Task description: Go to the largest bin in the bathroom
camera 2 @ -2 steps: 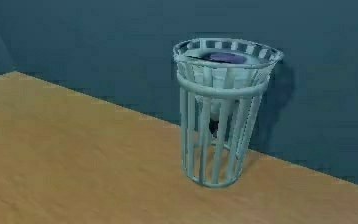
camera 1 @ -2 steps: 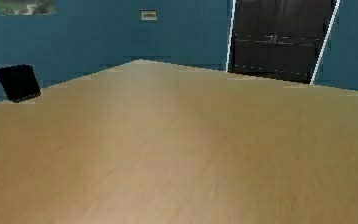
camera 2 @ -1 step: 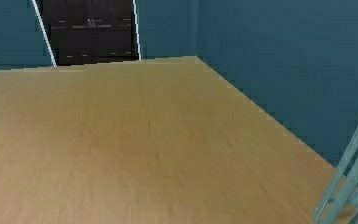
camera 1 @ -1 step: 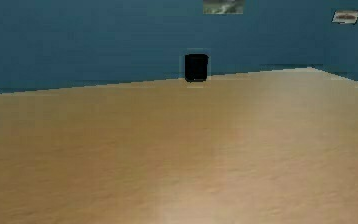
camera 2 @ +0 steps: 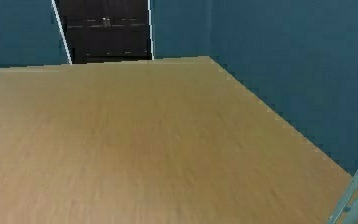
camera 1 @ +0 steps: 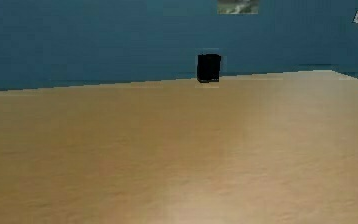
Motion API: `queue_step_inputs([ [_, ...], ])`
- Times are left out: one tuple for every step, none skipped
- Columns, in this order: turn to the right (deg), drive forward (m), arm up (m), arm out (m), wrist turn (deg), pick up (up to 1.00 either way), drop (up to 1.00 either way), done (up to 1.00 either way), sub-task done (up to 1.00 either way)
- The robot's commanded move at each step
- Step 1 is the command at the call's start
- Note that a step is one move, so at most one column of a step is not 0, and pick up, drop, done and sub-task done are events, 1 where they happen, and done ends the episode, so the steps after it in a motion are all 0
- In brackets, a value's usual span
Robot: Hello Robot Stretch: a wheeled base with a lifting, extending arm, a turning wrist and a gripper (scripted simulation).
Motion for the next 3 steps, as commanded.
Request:
queue_step_inputs([
  [0.0,1.00,0.00,0.00,0.0,0.00,0.00,0.00,0.00],
  [0.0,1.00,0.00,0.00,0.0,0.00,0.00,0.00,0.00],
  [0.0,1.00,0.00,0.00,0.0,0.00,0.00,0.00,0.00],
])
